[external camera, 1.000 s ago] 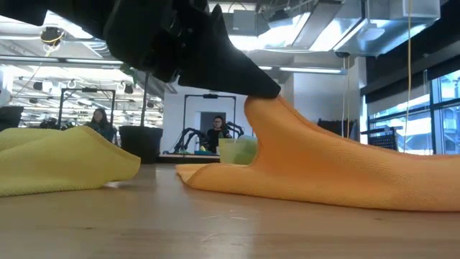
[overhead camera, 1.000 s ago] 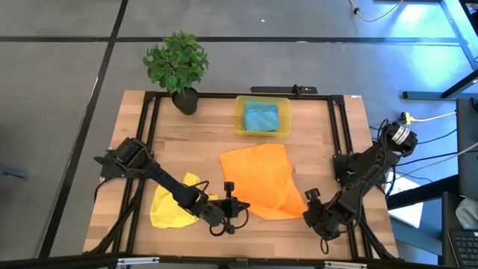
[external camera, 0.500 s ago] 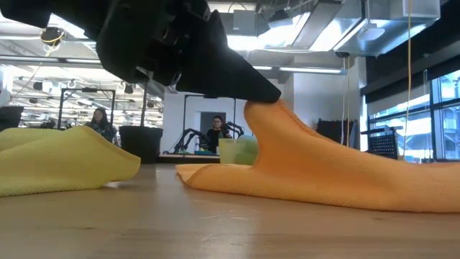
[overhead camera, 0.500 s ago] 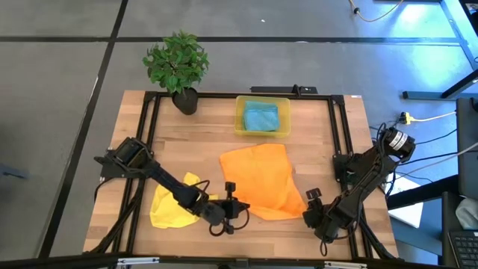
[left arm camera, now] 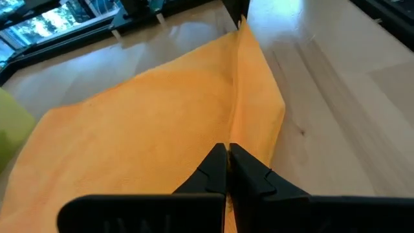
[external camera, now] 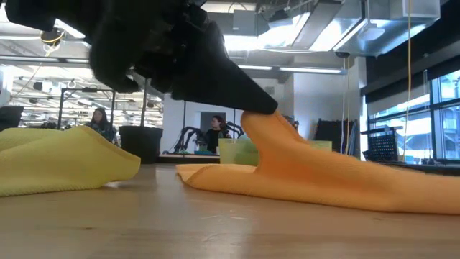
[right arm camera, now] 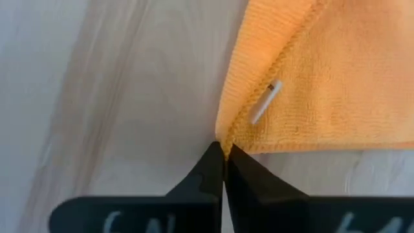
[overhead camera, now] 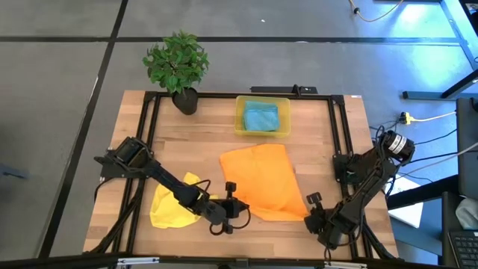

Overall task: Fold microfiber towels
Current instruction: Fold the orange microfiber towel

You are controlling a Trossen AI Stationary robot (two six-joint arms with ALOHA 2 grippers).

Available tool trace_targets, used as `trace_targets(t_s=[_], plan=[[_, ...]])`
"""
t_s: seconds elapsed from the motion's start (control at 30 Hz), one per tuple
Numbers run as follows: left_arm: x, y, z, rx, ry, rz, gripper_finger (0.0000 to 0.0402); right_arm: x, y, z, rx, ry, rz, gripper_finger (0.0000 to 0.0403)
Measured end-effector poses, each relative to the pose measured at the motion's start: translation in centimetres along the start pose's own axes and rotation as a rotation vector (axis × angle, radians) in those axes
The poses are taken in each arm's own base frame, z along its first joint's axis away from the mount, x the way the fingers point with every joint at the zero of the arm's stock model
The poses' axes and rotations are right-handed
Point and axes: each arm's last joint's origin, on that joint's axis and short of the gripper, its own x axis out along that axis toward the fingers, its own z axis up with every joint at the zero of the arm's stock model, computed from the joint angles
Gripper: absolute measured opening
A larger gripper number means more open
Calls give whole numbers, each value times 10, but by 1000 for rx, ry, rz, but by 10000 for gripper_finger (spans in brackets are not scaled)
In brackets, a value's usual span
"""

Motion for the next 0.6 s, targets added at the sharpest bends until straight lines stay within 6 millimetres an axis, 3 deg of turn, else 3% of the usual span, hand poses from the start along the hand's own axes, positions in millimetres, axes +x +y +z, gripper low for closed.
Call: trace_targets(t_s=[0.27,0.6], plan=[[-34,-8,20,-67,1,-106,0,-28,21,25,7,-124,84,6],[-83,-50,27,-46,-48,-271,0,-59,38,57,7,-315,213,4]])
